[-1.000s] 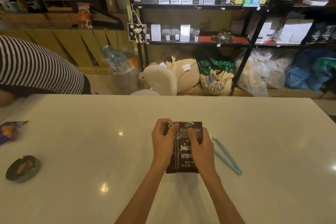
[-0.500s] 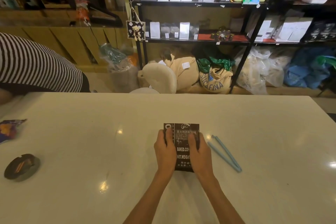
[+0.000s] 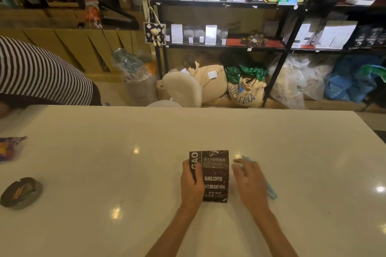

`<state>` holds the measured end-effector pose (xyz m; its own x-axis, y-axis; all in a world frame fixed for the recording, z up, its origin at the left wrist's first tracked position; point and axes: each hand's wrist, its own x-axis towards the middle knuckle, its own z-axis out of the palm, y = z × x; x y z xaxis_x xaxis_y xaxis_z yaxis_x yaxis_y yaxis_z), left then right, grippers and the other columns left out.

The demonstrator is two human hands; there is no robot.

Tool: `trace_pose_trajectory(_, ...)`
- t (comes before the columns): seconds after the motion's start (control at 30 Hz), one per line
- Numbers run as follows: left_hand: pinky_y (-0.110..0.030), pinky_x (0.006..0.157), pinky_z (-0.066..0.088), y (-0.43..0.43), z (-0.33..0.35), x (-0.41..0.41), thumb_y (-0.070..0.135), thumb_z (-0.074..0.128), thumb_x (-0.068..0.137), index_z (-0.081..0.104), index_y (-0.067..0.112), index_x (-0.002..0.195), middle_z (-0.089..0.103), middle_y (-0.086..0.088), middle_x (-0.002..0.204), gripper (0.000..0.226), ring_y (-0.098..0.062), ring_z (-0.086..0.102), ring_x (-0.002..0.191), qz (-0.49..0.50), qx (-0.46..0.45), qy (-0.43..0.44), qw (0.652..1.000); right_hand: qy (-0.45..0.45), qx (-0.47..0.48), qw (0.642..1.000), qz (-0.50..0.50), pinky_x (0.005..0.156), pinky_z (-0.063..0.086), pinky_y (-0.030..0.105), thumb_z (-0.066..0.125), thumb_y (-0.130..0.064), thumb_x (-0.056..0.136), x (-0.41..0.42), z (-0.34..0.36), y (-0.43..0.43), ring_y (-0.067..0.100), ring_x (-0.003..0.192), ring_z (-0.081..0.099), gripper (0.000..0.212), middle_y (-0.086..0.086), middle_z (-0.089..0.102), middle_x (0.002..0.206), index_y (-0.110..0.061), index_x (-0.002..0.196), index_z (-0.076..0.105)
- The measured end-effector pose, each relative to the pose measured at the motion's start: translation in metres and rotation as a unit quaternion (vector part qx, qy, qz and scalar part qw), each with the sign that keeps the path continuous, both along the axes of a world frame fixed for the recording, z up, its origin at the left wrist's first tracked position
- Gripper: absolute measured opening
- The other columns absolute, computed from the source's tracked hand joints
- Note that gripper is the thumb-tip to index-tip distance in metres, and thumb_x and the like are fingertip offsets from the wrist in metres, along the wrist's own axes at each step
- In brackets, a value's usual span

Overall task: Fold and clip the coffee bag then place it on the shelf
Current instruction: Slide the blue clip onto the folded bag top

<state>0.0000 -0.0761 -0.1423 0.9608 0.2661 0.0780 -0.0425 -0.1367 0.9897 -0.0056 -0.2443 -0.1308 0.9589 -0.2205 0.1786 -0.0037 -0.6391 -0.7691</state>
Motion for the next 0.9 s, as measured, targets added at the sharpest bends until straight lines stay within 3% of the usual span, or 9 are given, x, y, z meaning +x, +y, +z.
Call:
trace_pose_trajectory(0.1,-0.034,0.078,0.058,0.003,0.000,-0.004,0.023,0.043,0.101,0.046,0.023,0.115,0.067,-0.004,0.106,0.015,-0.016,0.068,0.096,-0.046,-0.043,0.012,0.998,0.021,-0.248,0.968,-0.036,0.082,0.050,0.042,0.074,-0.038,0.081,-0.023,-0.006,-0.071,0.030,0.098,0.058,0.028,0.006,0.061,0.111,-0.030,0.108,0.069)
trace_pose_trajectory(0.2,-0.041,0.093,0.054,0.012,-0.005,-0.010,0.018,0.048,0.096,0.037,0.021,0.126,0.062,-0.006,0.120,0.032,-0.023,0.063,0.111,-0.125,-0.066,0.032,0.989,0.121,-0.302,0.945,-0.021,0.076,0.051,0.039,0.075,-0.043,0.077,-0.042,-0.015,-0.102,0.029,0.101,0.058,0.038,0.002,0.062,0.116,-0.033,0.113,0.065)
trace_pose_trajectory(0.27,-0.044,0.097,0.052,0.019,-0.006,-0.012,0.016,0.054,0.095,0.032,0.024,0.130,0.059,-0.006,0.126,0.042,-0.023,0.061,0.116,-0.183,-0.070,0.059,0.979,0.118,-0.317,0.941,0.000,0.070,0.050,0.035,0.074,-0.041,0.080,-0.046,-0.020,-0.106,0.026,0.098,0.061,0.036,-0.003,0.065,0.112,-0.034,0.113,0.063)
trace_pose_trajectory(0.4,-0.041,0.096,0.054,0.028,-0.001,-0.007,0.020,0.060,0.095,0.028,0.033,0.132,0.058,-0.002,0.130,0.050,-0.015,0.063,0.116,-0.255,-0.066,0.108,0.959,0.088,-0.271,0.958,-0.029,0.061,0.043,0.031,0.066,-0.019,0.089,-0.045,-0.017,-0.106,0.023,0.090,0.058,0.022,-0.005,0.067,0.103,-0.029,0.108,0.064)
trace_pose_trajectory(0.77,-0.036,0.095,0.055,0.028,-0.005,-0.003,0.021,0.064,0.093,0.042,0.035,0.128,0.063,0.006,0.125,0.044,-0.008,0.065,0.111,-0.208,-0.038,0.100,0.972,0.138,-0.295,0.943,0.069,0.056,0.041,0.024,0.064,-0.024,0.091,-0.029,-0.008,-0.129,0.010,0.086,0.051,0.018,-0.013,0.057,0.098,-0.034,0.105,0.058)
trace_pose_trajectory(0.83,-0.036,0.095,0.055,0.028,-0.005,-0.003,0.021,0.064,0.093,0.042,0.032,0.131,0.064,0.005,0.125,0.045,-0.008,0.065,0.111,-0.206,-0.037,0.102,0.973,0.141,-0.194,0.969,0.052,0.065,0.045,0.028,0.061,-0.020,0.092,-0.025,-0.008,-0.131,0.013,0.087,0.057,0.018,-0.012,0.058,0.098,-0.036,0.097,0.054)
trace_pose_trajectory(0.9,-0.039,0.096,0.054,0.028,-0.004,-0.003,0.023,0.064,0.093,0.042,0.027,0.133,0.064,0.005,0.124,0.046,-0.009,0.065,0.111,-0.204,-0.040,0.108,0.972,0.149,-0.032,0.988,0.031,0.069,0.053,0.034,0.060,-0.016,0.093,-0.021,-0.003,-0.132,0.018,0.087,0.065,0.017,-0.006,0.064,0.097,-0.033,0.091,0.056)
